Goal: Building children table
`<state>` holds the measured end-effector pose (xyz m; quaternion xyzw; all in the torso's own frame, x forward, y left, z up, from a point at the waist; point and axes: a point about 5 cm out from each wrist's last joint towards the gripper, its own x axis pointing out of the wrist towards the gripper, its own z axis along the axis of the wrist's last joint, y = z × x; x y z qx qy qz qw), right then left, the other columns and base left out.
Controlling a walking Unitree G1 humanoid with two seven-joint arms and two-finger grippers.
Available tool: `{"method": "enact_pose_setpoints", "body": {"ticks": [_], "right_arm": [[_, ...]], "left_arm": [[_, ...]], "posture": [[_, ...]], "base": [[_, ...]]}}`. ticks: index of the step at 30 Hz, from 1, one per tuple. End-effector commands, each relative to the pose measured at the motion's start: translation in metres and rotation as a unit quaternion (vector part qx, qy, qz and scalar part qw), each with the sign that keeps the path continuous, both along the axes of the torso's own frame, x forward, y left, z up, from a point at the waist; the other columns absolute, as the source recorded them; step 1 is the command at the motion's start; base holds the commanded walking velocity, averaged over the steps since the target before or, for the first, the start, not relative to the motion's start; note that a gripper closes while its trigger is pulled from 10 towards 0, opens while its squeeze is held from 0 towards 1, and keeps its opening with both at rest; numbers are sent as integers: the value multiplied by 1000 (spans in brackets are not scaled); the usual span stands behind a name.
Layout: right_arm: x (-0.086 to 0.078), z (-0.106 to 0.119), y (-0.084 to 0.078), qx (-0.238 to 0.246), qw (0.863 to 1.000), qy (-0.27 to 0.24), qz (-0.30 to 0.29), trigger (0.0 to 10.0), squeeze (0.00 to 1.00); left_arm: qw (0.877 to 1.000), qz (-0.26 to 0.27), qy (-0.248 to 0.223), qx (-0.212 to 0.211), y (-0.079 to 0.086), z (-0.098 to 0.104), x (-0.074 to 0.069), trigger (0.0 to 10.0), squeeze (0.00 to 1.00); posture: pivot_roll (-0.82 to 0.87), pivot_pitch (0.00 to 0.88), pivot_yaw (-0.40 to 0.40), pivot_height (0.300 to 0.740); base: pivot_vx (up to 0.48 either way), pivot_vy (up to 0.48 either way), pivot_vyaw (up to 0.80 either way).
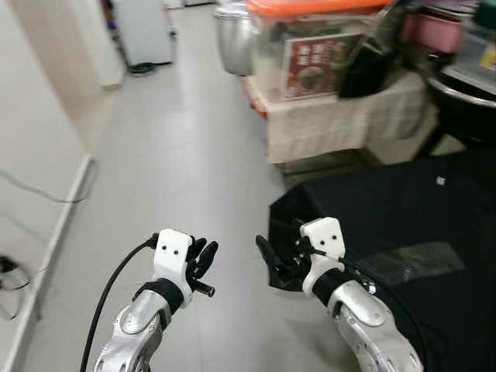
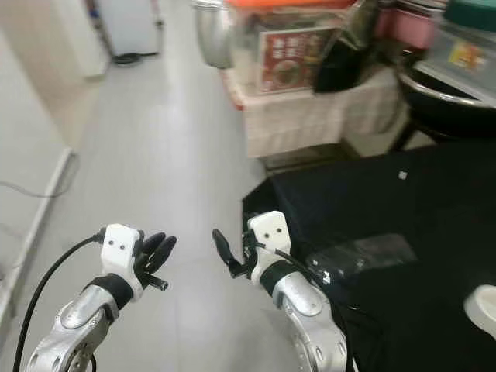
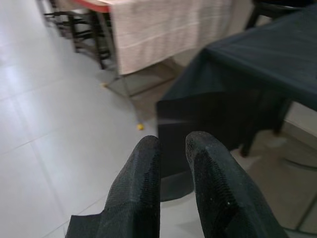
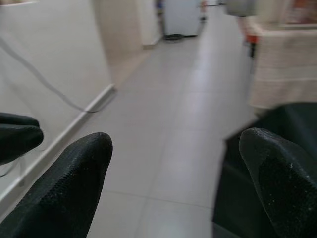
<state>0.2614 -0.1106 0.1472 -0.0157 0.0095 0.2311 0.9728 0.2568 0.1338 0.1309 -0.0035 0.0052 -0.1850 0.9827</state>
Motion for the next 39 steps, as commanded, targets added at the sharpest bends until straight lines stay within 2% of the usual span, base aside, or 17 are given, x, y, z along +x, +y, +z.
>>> {"method": "enact_pose_setpoints", "body": {"ticks": [1, 12, 21, 26, 30, 39], "right_arm": [[0, -3, 4, 6, 1000, 4, 8, 10000, 0], [0, -1, 6, 6, 1000, -2, 13, 10000, 0], [5, 7, 6, 12, 1000, -15, 10, 10000, 0], [5, 8, 7, 10, 1000, -18, 12, 10000, 0], [4, 5, 7, 8, 1000, -14, 12, 10000, 0], [5, -2, 7, -7, 1000, -4, 16, 10000, 0]], "left_arm": [[1000, 4, 7, 13, 4, -5, -1, 10000, 0], [1000, 25, -1, -2, 9, 0, 3, 10000, 0], [998, 51, -28, 14, 23, 14, 10, 10000, 0], [998, 58, -26, 11, 20, 14, 12, 10000, 0], [997, 72, -4, 9, 15, 5, 10, 10000, 0], [998, 61, -10, 5, 9, -1, 8, 10000, 0]], "posture": [[-47, 91, 46, 740], [-48, 94, 40, 740], [-47, 92, 39, 740], [-52, 87, 35, 740], [-52, 77, 26, 740], [-39, 30, -72, 740]], "base": [[0, 0, -800], [0, 0, -800], [0, 0, -800], [0, 0, -800], [0, 0, -800], [0, 0, -800]]}}
